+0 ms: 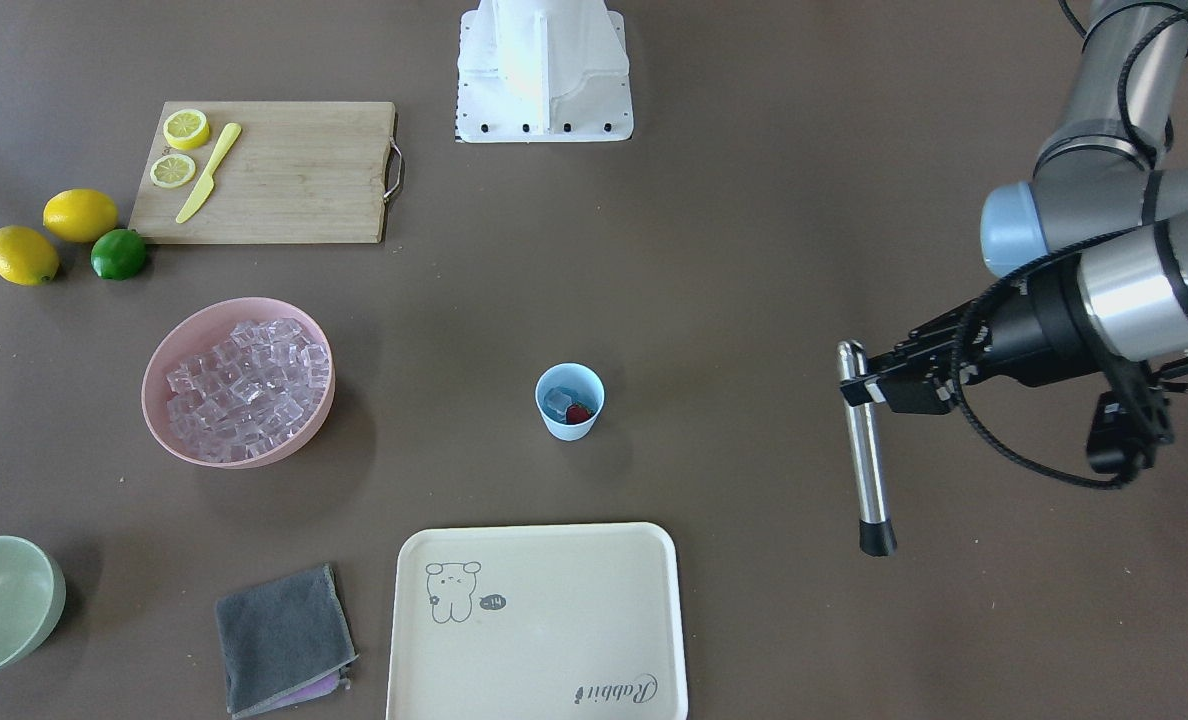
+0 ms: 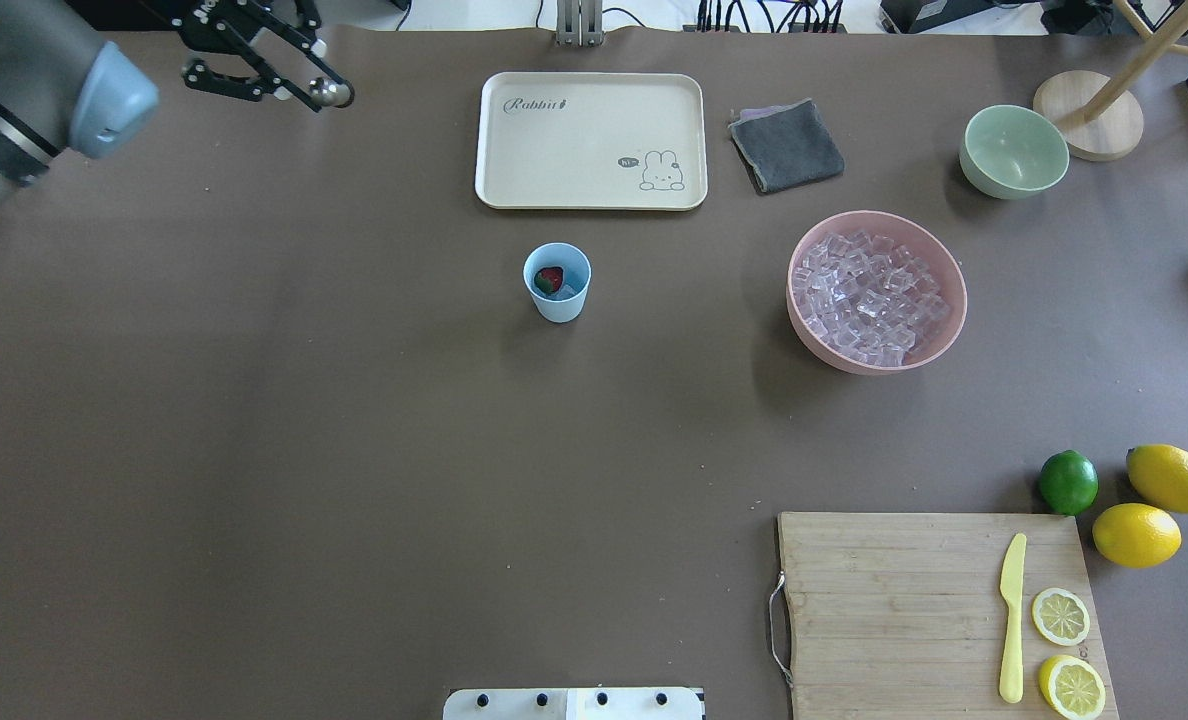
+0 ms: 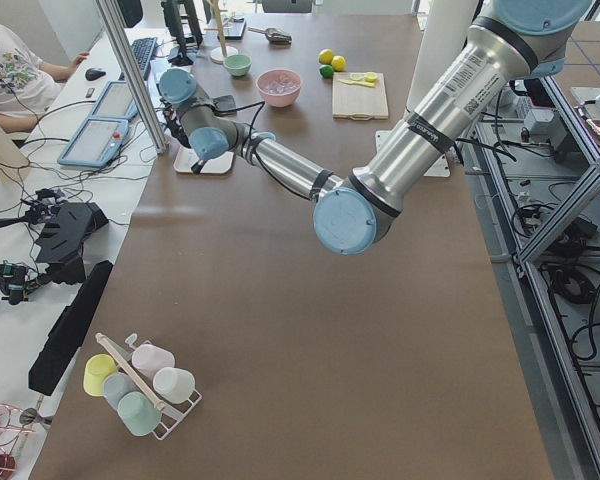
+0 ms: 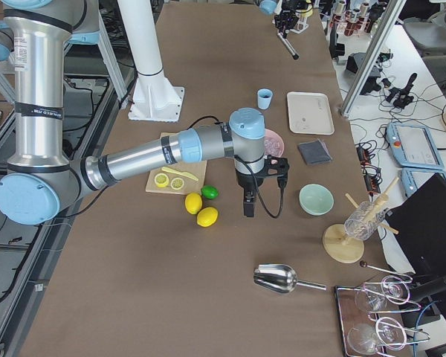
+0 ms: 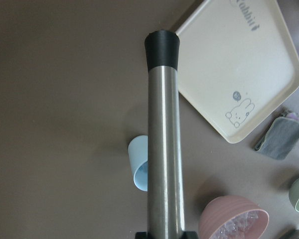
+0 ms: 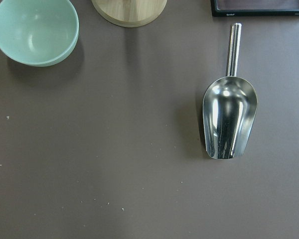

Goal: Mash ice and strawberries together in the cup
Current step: 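Lift the muddler out of the cup and carry it back toward the robot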

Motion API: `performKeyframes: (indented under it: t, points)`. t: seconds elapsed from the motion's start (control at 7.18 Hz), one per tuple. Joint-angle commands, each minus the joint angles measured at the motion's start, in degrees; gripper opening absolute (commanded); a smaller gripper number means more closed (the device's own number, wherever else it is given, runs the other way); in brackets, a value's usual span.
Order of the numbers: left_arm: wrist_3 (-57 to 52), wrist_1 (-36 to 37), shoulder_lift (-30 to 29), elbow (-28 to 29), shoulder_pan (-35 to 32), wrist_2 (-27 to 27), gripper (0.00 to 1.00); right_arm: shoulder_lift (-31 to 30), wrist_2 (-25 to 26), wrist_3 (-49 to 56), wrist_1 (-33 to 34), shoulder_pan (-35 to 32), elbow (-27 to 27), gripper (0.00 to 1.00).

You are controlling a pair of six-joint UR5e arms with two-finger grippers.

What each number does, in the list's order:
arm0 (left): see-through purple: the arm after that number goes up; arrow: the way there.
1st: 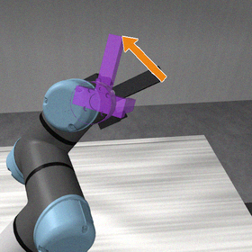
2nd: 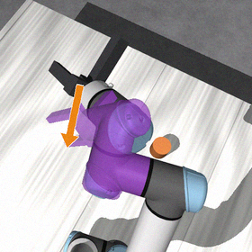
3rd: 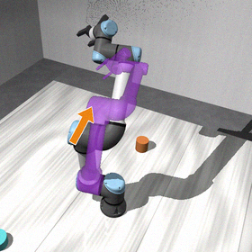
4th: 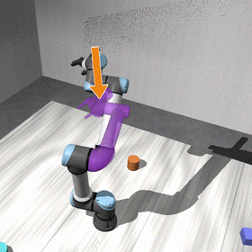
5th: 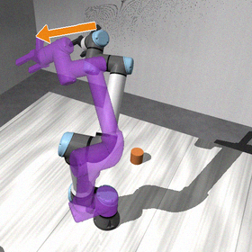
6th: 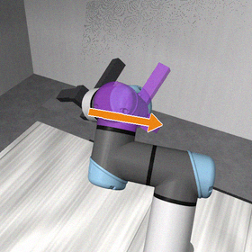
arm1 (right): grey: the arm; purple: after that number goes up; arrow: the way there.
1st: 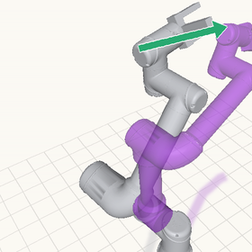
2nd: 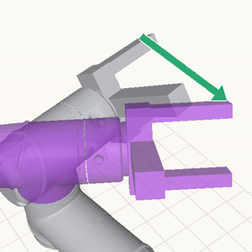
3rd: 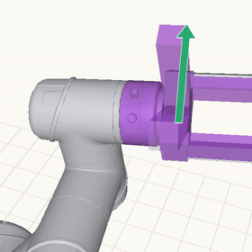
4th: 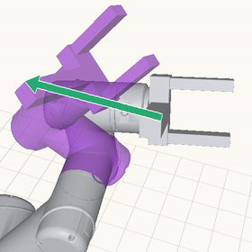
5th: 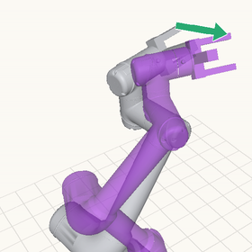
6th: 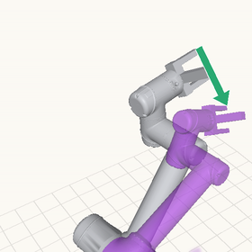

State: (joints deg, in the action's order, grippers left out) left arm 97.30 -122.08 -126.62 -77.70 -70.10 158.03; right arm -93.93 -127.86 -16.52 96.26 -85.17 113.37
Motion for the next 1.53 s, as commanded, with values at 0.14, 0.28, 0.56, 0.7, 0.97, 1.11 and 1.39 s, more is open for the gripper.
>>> performKeyframes:
  t: [0.14, 0.28, 0.56, 0.7, 0.97, 1.11, 1.39]
  points:
    - [-22.0, -0.3, 17.4, -7.2, -5.5, -8.4, 0.00, 1.1, -2.9, 0.3, 0.2, 0.5, 0.0, 0.97]
    - [-27.9, -0.6, 23.2, -10.9, -5.4, -13.6, 0.00, 1.6, -3.0, 0.4, 0.2, 1.4, 0.0, 0.97]
    - [-39.8, -1.4, 34.4, -15.2, -5.1, -21.7, 0.00, 2.3, -4.4, 0.4, 0.2, 2.5, 0.3, 0.97]
    - [-43.0, -2.1, 37.0, -15.6, -5.0, -22.9, 0.00, 2.8, -4.8, 0.2, 0.2, 3.2, 0.4, 0.97]
    - [-51.3, -3.3, 40.5, -15.7, -4.1, -25.7, 0.00, 3.6, -5.1, 0.1, 0.2, 3.5, 0.7, 0.97]
    - [-56.1, -4.0, 42.3, -15.2, -3.6, -26.5, 0.00, 3.7, -5.1, 0.1, 0.2, 3.9, 1.0, 0.97]
    - [-59.6, -6.3, 44.0, -15.2, 1.2, -31.5, 0.00, 3.7, -5.1, 0.2, 0.3, 4.2, 1.2, 0.97]
